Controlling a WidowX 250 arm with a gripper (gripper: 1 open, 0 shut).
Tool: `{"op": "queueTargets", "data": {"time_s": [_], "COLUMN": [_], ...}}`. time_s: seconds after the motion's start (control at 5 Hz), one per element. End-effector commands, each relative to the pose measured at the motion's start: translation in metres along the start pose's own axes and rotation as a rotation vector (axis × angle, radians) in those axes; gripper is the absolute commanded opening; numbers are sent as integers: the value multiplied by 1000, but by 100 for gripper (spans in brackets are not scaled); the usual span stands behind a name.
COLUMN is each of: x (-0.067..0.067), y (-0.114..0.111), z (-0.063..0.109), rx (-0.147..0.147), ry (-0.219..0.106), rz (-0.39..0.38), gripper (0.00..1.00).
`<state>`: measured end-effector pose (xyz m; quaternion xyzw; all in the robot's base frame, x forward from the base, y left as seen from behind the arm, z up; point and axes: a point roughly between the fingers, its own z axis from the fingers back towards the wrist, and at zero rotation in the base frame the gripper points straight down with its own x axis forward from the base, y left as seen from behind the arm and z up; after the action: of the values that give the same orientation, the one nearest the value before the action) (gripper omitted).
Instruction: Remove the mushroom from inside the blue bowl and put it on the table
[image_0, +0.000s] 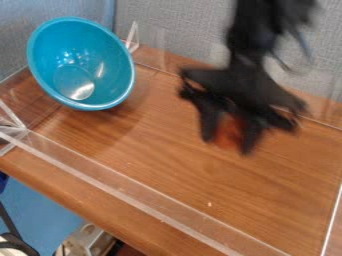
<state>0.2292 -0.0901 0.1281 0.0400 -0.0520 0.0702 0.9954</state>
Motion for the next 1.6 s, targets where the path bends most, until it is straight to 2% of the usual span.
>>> {"op": "queueTargets", "data": {"time_s": [0.0,0.2,0.4,1.0,1.2,1.4], "x": [-8,-12,-8,-3,-2,-1], "y": [-22,-26,-20,-8,-6,-5], "z": [-19,-44,-60,-76,-78,-76], "rx": [-5,-3,-14,-46,-49,-57], "ry": [-13,7,-1,-3,-2,-8], "rz": [-44,-49,-26,-4,3,9], "gripper": [0,0,0,0,100,100]}}
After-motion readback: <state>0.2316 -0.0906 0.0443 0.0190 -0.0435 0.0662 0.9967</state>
